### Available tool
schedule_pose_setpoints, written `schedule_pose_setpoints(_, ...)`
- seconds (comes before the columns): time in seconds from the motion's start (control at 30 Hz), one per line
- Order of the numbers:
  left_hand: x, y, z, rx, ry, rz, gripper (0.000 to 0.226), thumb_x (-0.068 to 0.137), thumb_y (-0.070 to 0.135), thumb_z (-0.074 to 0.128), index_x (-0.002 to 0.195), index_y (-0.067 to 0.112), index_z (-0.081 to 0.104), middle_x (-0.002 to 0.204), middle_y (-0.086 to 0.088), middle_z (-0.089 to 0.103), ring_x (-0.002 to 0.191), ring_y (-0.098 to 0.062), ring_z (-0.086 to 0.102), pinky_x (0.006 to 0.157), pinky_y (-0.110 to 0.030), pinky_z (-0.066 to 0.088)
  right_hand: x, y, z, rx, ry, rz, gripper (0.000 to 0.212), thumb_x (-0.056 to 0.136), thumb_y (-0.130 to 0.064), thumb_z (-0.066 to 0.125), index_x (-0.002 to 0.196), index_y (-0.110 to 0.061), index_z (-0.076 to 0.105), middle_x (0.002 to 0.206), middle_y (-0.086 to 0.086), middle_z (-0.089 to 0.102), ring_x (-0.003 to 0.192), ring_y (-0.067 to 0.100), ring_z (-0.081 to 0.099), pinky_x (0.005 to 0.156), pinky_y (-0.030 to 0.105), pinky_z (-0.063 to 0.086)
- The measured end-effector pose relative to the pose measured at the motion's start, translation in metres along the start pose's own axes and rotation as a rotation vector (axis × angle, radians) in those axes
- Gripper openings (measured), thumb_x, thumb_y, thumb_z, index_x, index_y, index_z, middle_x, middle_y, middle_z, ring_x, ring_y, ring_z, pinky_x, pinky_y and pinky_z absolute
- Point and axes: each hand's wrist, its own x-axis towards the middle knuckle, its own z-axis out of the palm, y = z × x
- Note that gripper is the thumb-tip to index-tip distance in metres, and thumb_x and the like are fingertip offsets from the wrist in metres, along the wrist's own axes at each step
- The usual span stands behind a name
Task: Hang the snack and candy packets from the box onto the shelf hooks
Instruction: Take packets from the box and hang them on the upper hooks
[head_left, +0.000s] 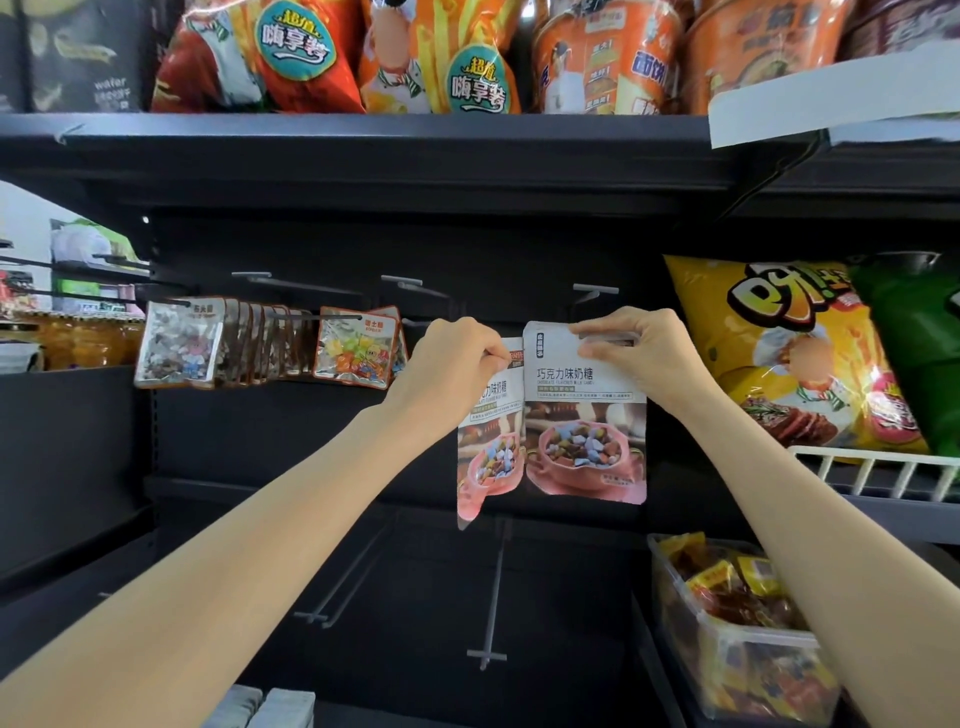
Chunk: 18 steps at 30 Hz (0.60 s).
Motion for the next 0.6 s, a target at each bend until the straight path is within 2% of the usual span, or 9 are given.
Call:
schedule_pose_setpoints(0.07, 0.001, -0.002, 0.000, -0.002, 0.003, -0.001, 0.022, 0.095, 0.012, 0.052, 0.096, 0.007, 0.073, 0.097, -0.004, 0.070, 0.091, -0.015, 0.063, 0.081, -0.026, 0.047, 0.000, 0.004, 0.002, -0.024, 0.008, 0.017, 0.027, 0.084, -0.014, 0.069, 0.110, -0.021, 0.069, 0.108, -0.001, 0.061, 0.090, 0.015, 0.062, 0.072, 0.032, 0.056)
schedule_pose_setpoints(0.13, 0.003, -0.005, -0.001, 0.011, -0.001, -0.011, 0.023, 0.094, 0.009, 0.050, 0.079, 0.007, 0.068, 0.080, -0.006, 0.060, 0.077, -0.015, 0.056, 0.073, -0.022, 0.040, 0.003, 0.009, 0.009, -0.071, 0.066, 0.040, 0.028, 0.084, -0.015, 0.069, 0.110, -0.024, 0.070, 0.109, -0.003, 0.057, 0.093, 0.015, 0.059, 0.076, 0.031, 0.054)
schedule_pose_setpoints(0.17, 0.003, -0.006, -0.002, 0.012, -0.005, -0.017, 0.024, 0.094, 0.009, 0.050, 0.076, 0.009, 0.065, 0.078, -0.005, 0.056, 0.076, -0.015, 0.054, 0.071, -0.020, 0.037, 0.004, 0.011, 0.014, -0.108, 0.100, 0.046, 0.029, 0.084, -0.015, 0.069, 0.110, -0.026, 0.070, 0.110, -0.003, 0.055, 0.097, 0.014, 0.055, 0.080, 0.030, 0.051)
schedule_pose_setpoints(0.23, 0.003, -0.006, -0.002, -0.006, -0.006, -0.024, 0.022, 0.095, 0.011, 0.051, 0.087, 0.007, 0.071, 0.090, -0.004, 0.066, 0.086, -0.014, 0.061, 0.075, -0.018, 0.037, 0.008, 0.016, 0.024, -0.196, 0.153, 0.067, 0.034, 0.082, -0.014, 0.071, 0.113, -0.027, 0.068, 0.115, -0.002, 0.050, 0.109, 0.014, 0.045, 0.088, 0.025, 0.041)
schedule_pose_setpoints(0.3, 0.002, -0.005, -0.003, -0.014, -0.007, -0.016, 0.021, 0.095, 0.015, 0.053, 0.103, 0.010, 0.072, 0.109, -0.001, 0.069, 0.101, -0.012, 0.062, 0.080, -0.016, 0.037, 0.011, 0.020, 0.033, -0.320, 0.148, 0.131, 0.043, 0.082, -0.015, 0.071, 0.121, -0.030, 0.063, 0.124, 0.001, 0.046, 0.119, 0.019, 0.038, 0.096, 0.028, 0.036)
schedule_pose_setpoints(0.4, 0.002, -0.005, -0.003, -0.033, -0.032, 0.016, 0.021, 0.095, 0.019, 0.054, 0.106, 0.013, 0.070, 0.115, 0.000, 0.067, 0.107, -0.010, 0.060, 0.082, -0.013, 0.035, 0.012, 0.025, 0.043, -0.379, 0.075, 0.237, 0.055, 0.084, -0.013, 0.070, 0.131, -0.037, 0.052, 0.141, 0.003, 0.033, 0.132, 0.025, 0.025, 0.110, 0.039, 0.032)
schedule_pose_setpoints(0.47, 0.002, -0.007, -0.004, -0.068, -0.050, 0.038, 0.019, 0.094, 0.020, 0.055, 0.105, 0.016, 0.071, 0.113, 0.002, 0.068, 0.105, -0.005, 0.058, 0.078, -0.006, 0.033, 0.009, 0.026, 0.045, -0.336, 0.108, 0.225, 0.056, 0.086, -0.008, 0.065, 0.131, -0.037, 0.052, 0.147, 0.001, 0.027, 0.138, 0.025, 0.017, 0.112, 0.040, 0.028)
schedule_pose_setpoints(0.53, 0.002, -0.007, -0.004, -0.113, -0.072, 0.069, 0.018, 0.093, 0.021, 0.057, 0.103, 0.018, 0.071, 0.110, 0.006, 0.068, 0.097, 0.004, 0.054, 0.074, 0.001, 0.032, 0.002, 0.024, 0.042, -0.265, 0.235, 0.135, 0.047, 0.089, -0.004, 0.058, 0.128, -0.031, 0.057, 0.145, 0.000, 0.034, 0.137, 0.023, 0.021, 0.107, 0.033, 0.029)
schedule_pose_setpoints(0.6, 0.002, -0.005, -0.002, -0.170, -0.105, 0.108, 0.017, 0.092, 0.021, 0.058, 0.101, 0.019, 0.072, 0.107, 0.008, 0.069, 0.092, 0.008, 0.052, 0.078, 0.003, 0.032, -0.010, 0.017, 0.036, -0.167, 0.388, 0.061, 0.033, 0.092, -0.005, 0.052, 0.118, -0.021, 0.065, 0.130, 0.003, 0.049, 0.127, 0.022, 0.038, 0.098, 0.026, 0.036)
